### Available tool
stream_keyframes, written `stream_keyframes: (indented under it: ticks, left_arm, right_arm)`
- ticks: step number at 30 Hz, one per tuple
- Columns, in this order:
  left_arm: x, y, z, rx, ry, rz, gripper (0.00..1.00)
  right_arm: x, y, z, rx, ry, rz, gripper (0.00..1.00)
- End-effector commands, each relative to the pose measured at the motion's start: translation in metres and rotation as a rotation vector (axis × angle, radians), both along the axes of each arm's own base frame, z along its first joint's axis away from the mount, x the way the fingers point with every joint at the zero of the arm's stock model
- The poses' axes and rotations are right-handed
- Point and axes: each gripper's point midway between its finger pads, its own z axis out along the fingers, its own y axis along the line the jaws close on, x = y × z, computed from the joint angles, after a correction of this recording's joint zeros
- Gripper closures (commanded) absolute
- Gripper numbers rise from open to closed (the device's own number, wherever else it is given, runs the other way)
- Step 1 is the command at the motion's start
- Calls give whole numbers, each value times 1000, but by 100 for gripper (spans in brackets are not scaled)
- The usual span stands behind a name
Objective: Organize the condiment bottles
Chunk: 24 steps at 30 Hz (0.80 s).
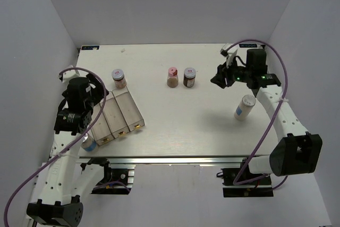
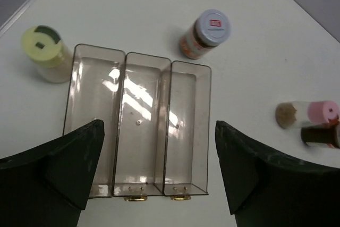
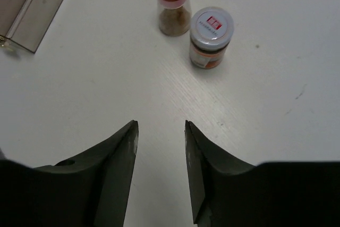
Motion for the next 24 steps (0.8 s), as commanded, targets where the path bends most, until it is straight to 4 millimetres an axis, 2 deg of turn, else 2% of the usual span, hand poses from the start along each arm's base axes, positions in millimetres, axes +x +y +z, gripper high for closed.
stream_keyframes:
  ticks: [1, 3, 4, 6, 7, 8, 10, 12, 16, 24]
  left_arm:
    - [-27, 34, -10, 20, 95, 244, 4]
    - [-33, 47, -22, 57, 168, 323, 2]
    - [-33, 48, -26, 64, 187, 329, 2]
    - [-23, 50, -38, 49, 232, 320, 2]
    - [-19, 53, -43, 37, 253, 320, 2]
    - [-19, 67, -49, 16, 276, 364, 2]
    - [-7, 71, -65, -32, 329, 332, 2]
    - [-4, 96, -77, -84, 352, 371, 2]
    - [7, 106, -79, -68, 358, 381, 2]
    - [24, 133, -115, -131, 394, 417, 2]
  right_arm:
    - [1, 14, -16, 23, 47, -47, 55]
    - [-4, 24, -25, 25, 81, -38, 47]
    - [-4, 27, -30, 22, 101, -36, 32]
    - [-6, 32, -36, 24, 127, -33, 25]
    - [-5, 32, -38, 27, 138, -35, 23]
    - [-4, 33, -42, 27, 152, -35, 22]
    - [-4, 33, -44, 27, 159, -30, 20]
    - [-3, 33, -48, 15, 153, -23, 17]
    - [-4, 33, -48, 6, 133, -9, 14]
    - [-4, 34, -57, -3, 147, 15, 11]
